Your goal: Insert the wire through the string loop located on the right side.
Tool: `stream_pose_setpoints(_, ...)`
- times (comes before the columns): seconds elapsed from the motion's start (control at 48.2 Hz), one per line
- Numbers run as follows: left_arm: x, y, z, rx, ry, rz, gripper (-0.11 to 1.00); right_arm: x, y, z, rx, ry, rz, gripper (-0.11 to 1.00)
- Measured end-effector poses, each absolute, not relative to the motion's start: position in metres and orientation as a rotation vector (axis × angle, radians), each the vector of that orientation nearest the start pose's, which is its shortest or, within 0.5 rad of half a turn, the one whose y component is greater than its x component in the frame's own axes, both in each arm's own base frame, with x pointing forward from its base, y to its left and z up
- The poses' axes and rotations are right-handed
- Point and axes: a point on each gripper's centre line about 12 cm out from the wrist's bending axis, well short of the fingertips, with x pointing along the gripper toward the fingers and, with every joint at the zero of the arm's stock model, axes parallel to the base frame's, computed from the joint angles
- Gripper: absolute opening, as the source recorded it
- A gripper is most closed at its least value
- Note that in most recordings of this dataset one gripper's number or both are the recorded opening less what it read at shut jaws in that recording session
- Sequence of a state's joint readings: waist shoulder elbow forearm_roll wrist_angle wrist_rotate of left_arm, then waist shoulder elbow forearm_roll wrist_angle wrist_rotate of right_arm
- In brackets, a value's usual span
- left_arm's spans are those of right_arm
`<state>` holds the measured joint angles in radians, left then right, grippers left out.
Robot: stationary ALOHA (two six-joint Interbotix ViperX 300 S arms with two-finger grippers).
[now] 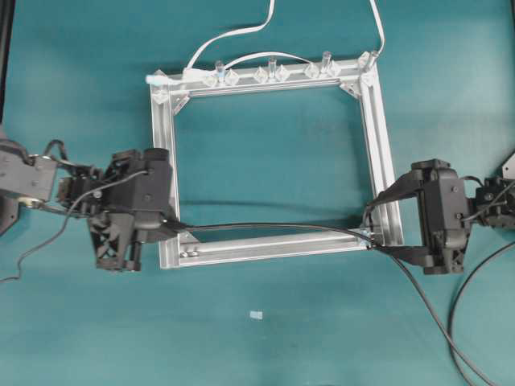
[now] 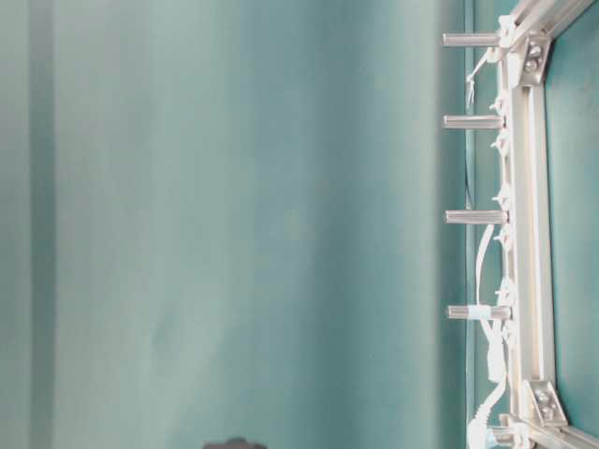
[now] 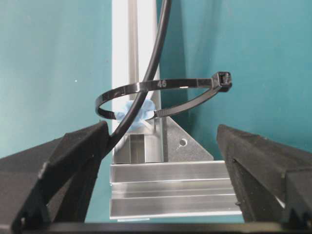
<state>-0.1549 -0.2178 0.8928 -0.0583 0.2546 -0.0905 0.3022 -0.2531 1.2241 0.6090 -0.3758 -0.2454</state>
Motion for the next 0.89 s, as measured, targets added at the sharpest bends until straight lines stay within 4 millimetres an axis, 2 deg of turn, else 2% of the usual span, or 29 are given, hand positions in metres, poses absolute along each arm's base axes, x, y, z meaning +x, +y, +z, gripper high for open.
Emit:
stream_pose_setpoints(0.456, 0.249, -0.054, 0.15, -0.062, 1.017, -0.12, 0.23, 0.239, 0.049, 0.113, 0.151, 0.649, -0.015, 0.99)
stream_pose_setpoints(0.622, 0.246, -0.054, 0.148, -0.059, 1.049, -0.119, 0.23, 0.239, 0.049, 0.114, 0.152, 0.649, -0.014, 0.99)
stream_pose_setpoints(0.892, 0.242, -0.055, 0.128, -0.043, 1.136, -0.117, 0.23, 0.239, 0.049, 0.114, 0.154, 0.649, -0.016, 0.99)
